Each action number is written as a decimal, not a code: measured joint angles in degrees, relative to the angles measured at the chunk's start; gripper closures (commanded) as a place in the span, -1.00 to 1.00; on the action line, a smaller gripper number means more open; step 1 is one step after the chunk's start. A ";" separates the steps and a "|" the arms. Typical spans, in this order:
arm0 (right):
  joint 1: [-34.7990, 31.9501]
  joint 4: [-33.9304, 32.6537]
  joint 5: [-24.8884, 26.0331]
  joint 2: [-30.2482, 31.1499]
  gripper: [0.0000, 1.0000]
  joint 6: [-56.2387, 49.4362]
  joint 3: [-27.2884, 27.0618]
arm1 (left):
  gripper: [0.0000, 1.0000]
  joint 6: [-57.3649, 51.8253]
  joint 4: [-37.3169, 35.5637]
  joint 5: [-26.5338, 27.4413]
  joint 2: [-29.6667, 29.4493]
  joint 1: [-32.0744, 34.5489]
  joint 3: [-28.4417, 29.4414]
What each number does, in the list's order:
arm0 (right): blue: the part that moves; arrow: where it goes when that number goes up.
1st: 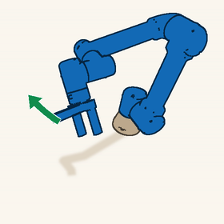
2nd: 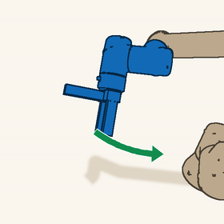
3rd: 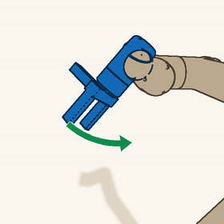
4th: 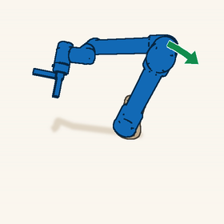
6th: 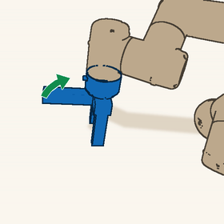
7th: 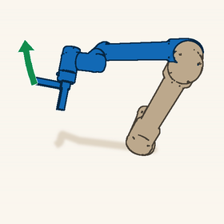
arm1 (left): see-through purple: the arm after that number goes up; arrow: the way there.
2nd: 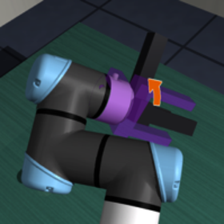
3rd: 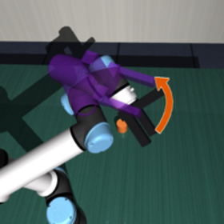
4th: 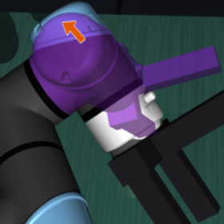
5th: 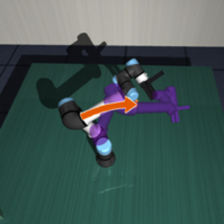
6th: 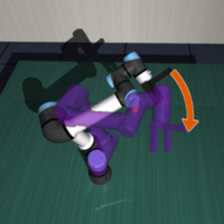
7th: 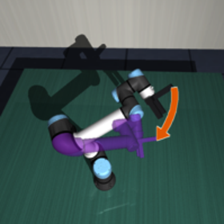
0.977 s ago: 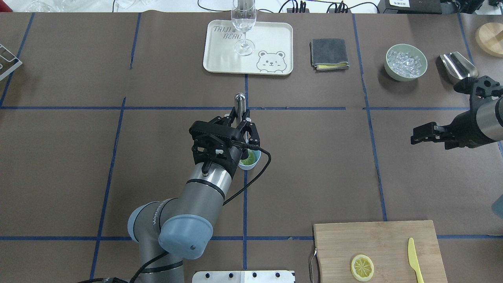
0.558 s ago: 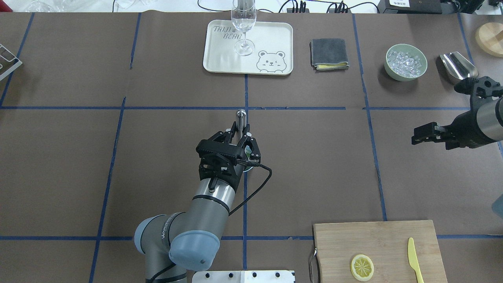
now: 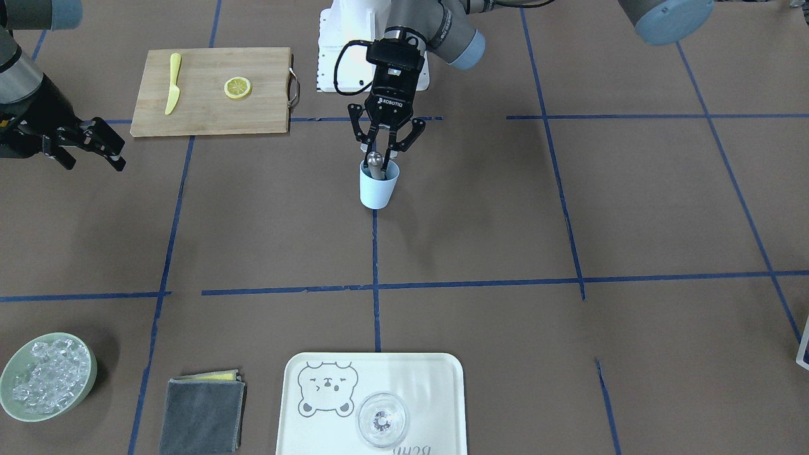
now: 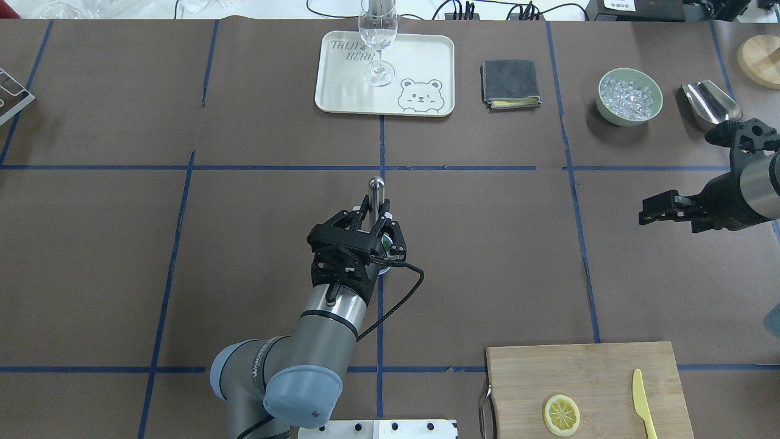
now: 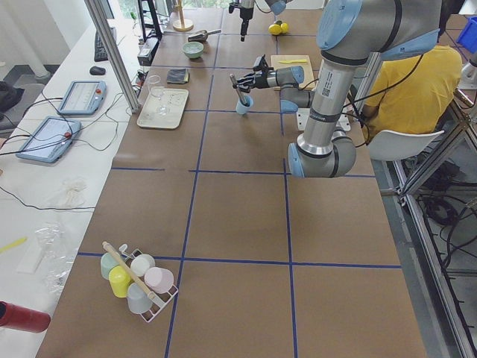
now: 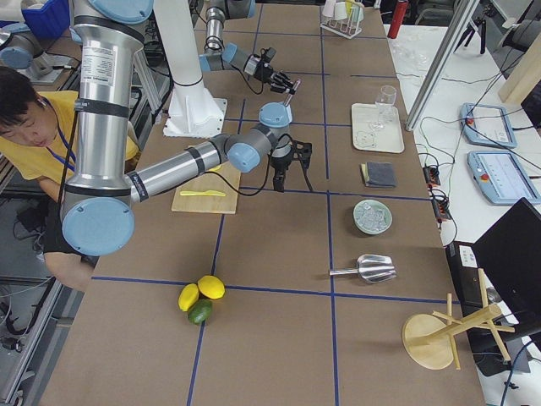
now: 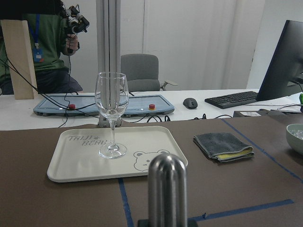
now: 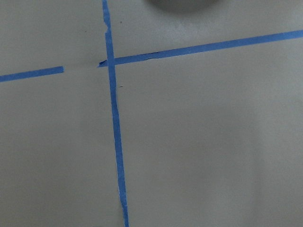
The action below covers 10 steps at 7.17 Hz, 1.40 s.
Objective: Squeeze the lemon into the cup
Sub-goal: 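Press the muddler down into the cup onto the lemon with the left gripper, then lift the muddler out of the cup and carry it back with the left gripper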
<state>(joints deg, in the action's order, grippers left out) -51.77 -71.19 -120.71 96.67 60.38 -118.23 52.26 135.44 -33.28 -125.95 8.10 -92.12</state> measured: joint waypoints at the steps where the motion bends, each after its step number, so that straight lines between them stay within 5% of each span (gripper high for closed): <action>1: 0.00 0.00 0.02 0.01 -1.00 0.02 0.00 | 1.00 -0.60 0.00 -0.16 -0.15 0.00 -0.50; 5: 0.06 0.09 0.04 0.07 -1.00 0.14 0.06 | 1.00 -9.71 2.45 -2.66 -0.25 0.90 -7.90; 10: 0.03 0.07 0.20 0.02 -1.00 -0.11 0.55 | 1.00 -13.06 1.53 -23.92 8.70 9.63 -15.64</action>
<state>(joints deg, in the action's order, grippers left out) -51.74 -71.13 -120.51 96.69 60.27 -117.68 39.20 136.97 -57.20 -117.26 17.73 -107.76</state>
